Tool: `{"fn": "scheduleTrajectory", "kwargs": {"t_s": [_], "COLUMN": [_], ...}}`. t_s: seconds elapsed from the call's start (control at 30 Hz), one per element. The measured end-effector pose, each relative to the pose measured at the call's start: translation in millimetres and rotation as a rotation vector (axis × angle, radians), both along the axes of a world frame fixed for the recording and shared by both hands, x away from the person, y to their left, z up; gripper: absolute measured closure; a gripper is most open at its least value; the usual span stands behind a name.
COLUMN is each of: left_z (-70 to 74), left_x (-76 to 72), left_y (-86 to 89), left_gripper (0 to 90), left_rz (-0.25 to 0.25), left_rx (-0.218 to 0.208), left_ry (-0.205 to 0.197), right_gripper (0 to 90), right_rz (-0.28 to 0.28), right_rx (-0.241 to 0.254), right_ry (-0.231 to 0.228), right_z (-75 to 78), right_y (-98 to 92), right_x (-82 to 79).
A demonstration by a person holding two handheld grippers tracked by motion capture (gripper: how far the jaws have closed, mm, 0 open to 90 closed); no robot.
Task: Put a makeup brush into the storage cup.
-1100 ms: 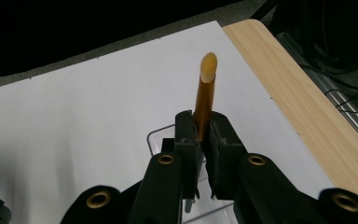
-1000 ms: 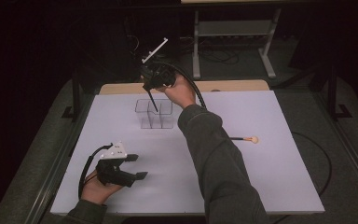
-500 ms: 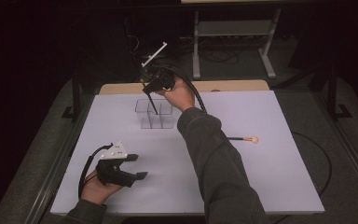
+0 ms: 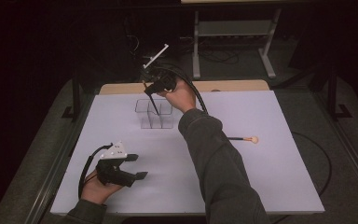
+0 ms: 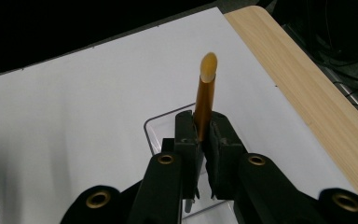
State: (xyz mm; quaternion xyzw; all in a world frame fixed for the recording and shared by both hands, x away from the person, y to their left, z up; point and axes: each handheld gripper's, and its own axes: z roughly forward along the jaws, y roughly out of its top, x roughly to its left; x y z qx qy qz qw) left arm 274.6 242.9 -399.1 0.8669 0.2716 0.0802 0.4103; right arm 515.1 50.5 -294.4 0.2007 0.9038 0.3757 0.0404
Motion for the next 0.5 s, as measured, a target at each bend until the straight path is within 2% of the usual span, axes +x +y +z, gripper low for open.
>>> {"fn": "scheduleTrajectory", "kwargs": {"t_s": [0.5], "left_z": [-0.2], "left_x": [0.4], "left_y": [1.3], "left_gripper": [24.8], "left_rz": [0.002], "left_rx": [0.004], "left_ry": [0.005], "right_gripper": [82.7], "right_rz": [0.002], "right_rx": [0.006], "right_ry": [0.002], "right_z": [-7.7], "right_y": [-1.0], "right_x": [0.6]}}
